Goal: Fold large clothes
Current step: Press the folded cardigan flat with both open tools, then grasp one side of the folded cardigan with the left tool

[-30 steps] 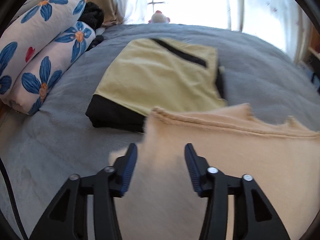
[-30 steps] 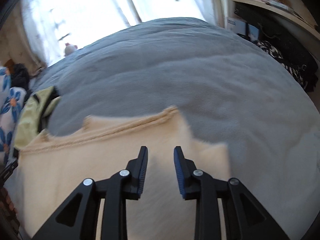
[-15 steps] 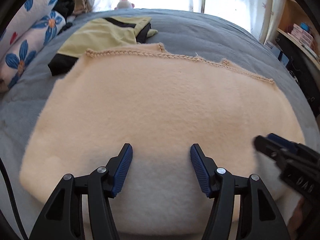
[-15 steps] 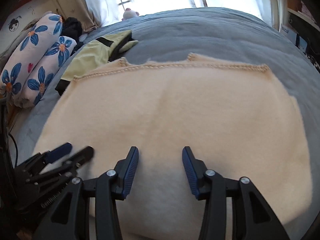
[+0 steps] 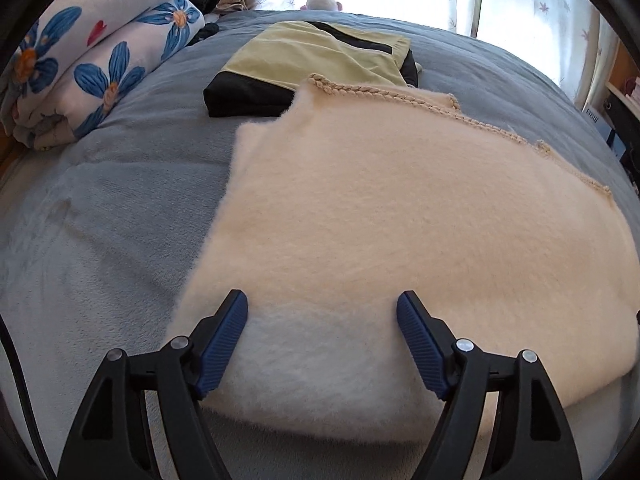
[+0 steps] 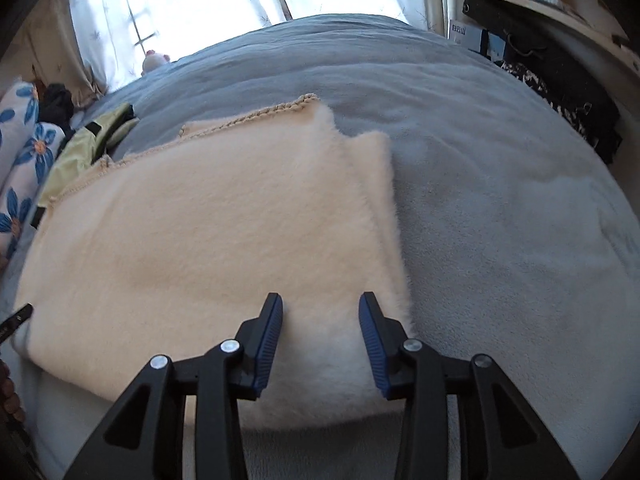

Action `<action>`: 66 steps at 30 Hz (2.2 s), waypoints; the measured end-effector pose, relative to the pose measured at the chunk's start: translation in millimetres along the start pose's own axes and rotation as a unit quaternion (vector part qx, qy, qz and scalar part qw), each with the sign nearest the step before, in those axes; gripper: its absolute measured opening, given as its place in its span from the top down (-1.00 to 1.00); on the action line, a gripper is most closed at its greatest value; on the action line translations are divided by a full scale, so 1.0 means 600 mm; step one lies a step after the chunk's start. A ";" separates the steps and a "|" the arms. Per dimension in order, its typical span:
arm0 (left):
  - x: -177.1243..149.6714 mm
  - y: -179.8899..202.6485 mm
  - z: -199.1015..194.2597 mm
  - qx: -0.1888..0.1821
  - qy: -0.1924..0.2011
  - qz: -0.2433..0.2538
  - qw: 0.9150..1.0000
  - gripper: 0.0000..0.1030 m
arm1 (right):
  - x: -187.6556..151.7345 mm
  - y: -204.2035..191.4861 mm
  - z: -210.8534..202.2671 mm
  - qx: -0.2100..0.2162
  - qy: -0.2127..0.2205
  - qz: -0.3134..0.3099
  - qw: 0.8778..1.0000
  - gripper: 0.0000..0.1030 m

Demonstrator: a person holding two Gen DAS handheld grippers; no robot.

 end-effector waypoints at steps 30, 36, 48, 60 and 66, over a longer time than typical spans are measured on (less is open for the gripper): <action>-0.089 -0.006 -0.246 -0.069 0.010 0.001 0.998 -0.51 | -0.076 -0.201 -0.199 0.056 0.031 -0.045 0.997 0.17; -0.113 -0.001 -0.238 -0.104 -0.002 -0.014 0.994 -0.51 | -0.096 -0.234 -0.189 0.076 0.041 -0.066 0.994 0.13; -0.151 0.003 -0.156 -0.178 -0.059 -0.080 0.979 -0.52 | -0.114 -0.261 -0.146 0.117 0.041 -0.063 0.990 0.13; -0.146 0.012 -0.103 -0.195 -0.083 -0.107 0.971 -0.51 | -0.119 -0.282 -0.102 0.126 0.021 -0.060 0.990 0.13; -0.136 0.015 -0.082 -0.220 -0.079 -0.128 0.964 -0.51 | -0.120 -0.298 -0.087 0.132 0.013 -0.066 0.989 0.13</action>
Point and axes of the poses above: each gripper's, at about its wrist camera, not at the fingertips, and z roughly the way its jaws point, y to its right, x to its top, the point moved 8 cm from there along z, roughly the way its jaws point, and after that the axes turned 11 degrees about x, right-handed, at the moved point
